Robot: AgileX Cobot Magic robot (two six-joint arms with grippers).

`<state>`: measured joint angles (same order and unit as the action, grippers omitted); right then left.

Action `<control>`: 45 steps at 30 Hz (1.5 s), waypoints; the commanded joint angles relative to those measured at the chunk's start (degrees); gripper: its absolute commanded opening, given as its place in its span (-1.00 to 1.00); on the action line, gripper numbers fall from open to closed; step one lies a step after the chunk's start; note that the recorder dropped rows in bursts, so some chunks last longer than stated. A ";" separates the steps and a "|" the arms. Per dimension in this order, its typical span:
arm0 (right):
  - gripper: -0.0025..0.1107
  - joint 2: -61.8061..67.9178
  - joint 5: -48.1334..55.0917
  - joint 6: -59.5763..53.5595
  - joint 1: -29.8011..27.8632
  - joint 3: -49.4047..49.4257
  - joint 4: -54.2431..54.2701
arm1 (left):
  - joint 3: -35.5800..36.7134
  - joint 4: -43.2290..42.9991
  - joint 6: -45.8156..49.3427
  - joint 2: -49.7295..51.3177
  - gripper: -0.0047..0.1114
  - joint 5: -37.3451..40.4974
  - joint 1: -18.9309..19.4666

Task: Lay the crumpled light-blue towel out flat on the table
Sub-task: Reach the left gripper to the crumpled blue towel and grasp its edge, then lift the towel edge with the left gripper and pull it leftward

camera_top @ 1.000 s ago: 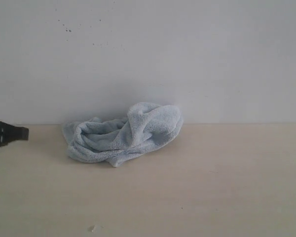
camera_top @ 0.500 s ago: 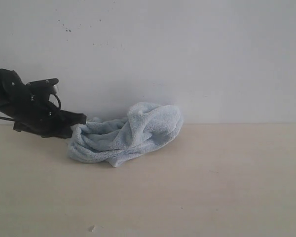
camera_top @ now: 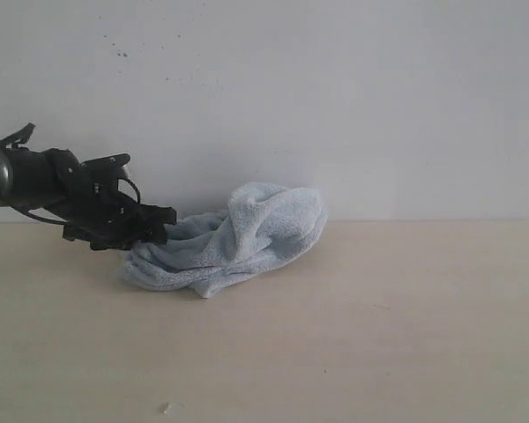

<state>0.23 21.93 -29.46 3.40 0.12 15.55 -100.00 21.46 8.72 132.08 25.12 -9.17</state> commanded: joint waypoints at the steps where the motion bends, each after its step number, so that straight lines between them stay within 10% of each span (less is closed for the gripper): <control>1: -0.96 -0.23 -0.22 -0.05 0.15 -0.12 0.15 | -3.26 0.24 0.40 3.63 0.09 -2.31 -0.11; 5: -0.96 -0.23 -0.22 -0.05 0.15 -0.12 0.15 | -7.10 0.24 0.40 5.22 -0.03 -3.96 -0.11; 10: -0.96 -0.23 -0.22 -0.05 0.15 -0.12 0.15 | -9.45 0.10 2.84 5.22 -0.84 3.42 -0.11; 30: -0.96 -0.23 -0.22 -0.05 0.15 -0.12 0.15 | -8.41 5.38 12.43 -25.89 -0.85 42.10 -0.11; 45: -0.96 -0.23 -3.10 -7.30 0.15 -0.12 -10.98 | 20.15 16.43 18.37 -55.22 -0.85 36.81 -0.22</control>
<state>0.23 20.90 -32.62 3.40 0.12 11.59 -84.58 37.07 26.53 80.49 65.48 -9.17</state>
